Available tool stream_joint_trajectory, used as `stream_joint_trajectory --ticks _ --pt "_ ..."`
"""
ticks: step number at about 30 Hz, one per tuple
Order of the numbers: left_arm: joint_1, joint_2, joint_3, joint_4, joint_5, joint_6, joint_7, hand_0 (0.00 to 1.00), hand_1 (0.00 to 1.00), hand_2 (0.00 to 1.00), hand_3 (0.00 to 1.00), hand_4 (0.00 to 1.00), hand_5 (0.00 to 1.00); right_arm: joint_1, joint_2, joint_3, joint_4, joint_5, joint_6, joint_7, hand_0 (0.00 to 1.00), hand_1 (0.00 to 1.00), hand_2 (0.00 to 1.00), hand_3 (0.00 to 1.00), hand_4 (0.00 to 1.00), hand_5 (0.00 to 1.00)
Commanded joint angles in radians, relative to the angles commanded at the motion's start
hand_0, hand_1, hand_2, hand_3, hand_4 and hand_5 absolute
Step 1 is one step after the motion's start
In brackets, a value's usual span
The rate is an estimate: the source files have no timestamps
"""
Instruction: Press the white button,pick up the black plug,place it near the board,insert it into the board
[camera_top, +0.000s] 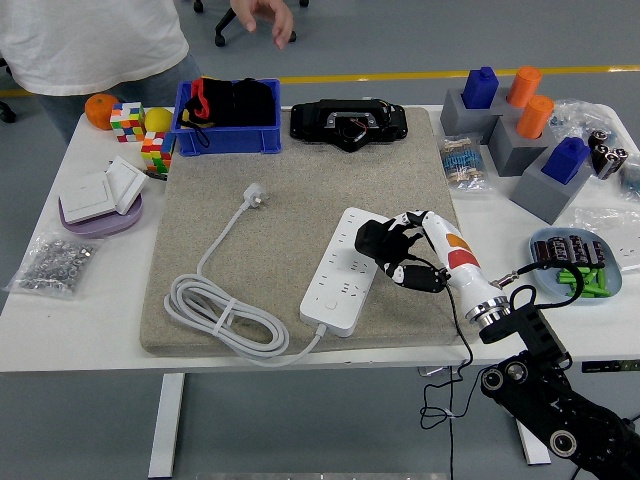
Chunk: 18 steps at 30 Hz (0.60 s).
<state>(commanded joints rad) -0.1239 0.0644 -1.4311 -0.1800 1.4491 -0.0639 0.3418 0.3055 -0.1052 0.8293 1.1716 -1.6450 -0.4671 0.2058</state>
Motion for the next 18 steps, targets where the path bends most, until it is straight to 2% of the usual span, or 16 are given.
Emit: stream_joint_trajectory --ticks 5,18 --pt "-0.001 0.001 0.001 0.000 0.004 -0.001 0.001 0.708 0.665 0.590 0.682 0.651 0.284 0.013 0.017 -0.013 -0.022 0.000 -0.003 0.000 0.435 0.291 0.290 0.398 0.719 0.002" --pt "-0.002 0.004 0.004 0.000 0.009 -0.003 0.003 0.708 0.665 0.590 0.682 0.651 0.284 0.014 0.007 -0.051 -0.031 0.011 0.010 -0.004 0.437 0.291 0.288 0.398 0.715 0.002"
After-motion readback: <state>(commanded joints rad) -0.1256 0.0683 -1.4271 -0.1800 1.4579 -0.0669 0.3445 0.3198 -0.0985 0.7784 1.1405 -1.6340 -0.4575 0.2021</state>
